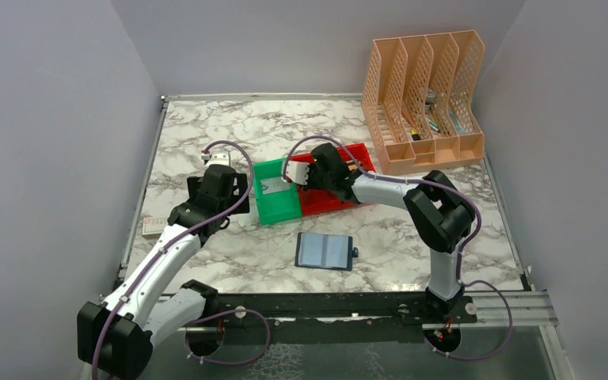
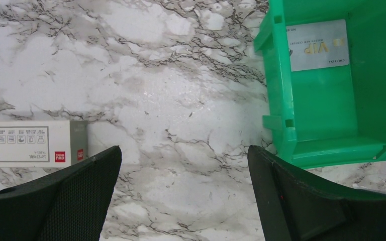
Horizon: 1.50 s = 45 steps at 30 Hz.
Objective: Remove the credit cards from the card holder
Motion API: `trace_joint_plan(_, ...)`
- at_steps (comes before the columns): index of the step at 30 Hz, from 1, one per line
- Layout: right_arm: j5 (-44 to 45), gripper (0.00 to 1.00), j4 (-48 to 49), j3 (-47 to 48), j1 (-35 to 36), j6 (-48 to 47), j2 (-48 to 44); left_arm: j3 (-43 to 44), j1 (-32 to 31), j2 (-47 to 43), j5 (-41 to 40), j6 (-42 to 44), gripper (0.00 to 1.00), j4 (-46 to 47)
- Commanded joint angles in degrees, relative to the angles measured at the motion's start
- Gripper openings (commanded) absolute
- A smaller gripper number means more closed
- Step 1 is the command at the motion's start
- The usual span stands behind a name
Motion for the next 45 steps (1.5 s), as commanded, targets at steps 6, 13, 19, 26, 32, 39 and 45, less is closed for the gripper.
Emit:
trace_joint_plan(6,2.3,0.30,15.5,-6.4,0.4,19.6,-11.0,0.7,0.5,0.4,1.7,0.7,0.99,0.9)
trace_joint_plan(13,8.9,0.62,1.1,-7.9,0.3,59.4,-19.8,0.6,0.7,0.4,1.7,0.5,0.99,0.9)
trace_joint_plan(19,-3.3,0.62,-10.5,-11.2,0.6,73.8,-21.3,0.6,0.7,0.4,1.6,0.0,0.99,0.9)
trace_joint_plan(26,13.5,0.63,-22.9,-9.7,8.1,79.4,-20.0,0.5,0.7,-0.5,0.0,-0.9,0.99,0.6)
trace_joint_plan(32,22.6,0.65,-28.8,-10.4,17.4,87.3,-20.2,0.4,0.7,-1.5,-0.2,-0.9,0.99,0.2)
trace_joint_plan(39,16.7,0.67,-24.0,-15.3,20.1,93.4,-19.8,-0.1,0.7,-3.4,-1.1,-1.3,0.99,0.0)
trace_joint_plan(45,15.1,0.72,-23.7,-13.4,20.2,92.4,-12.9,-0.2,0.8,-4.4,0.2,-1.4,0.99,-0.1)
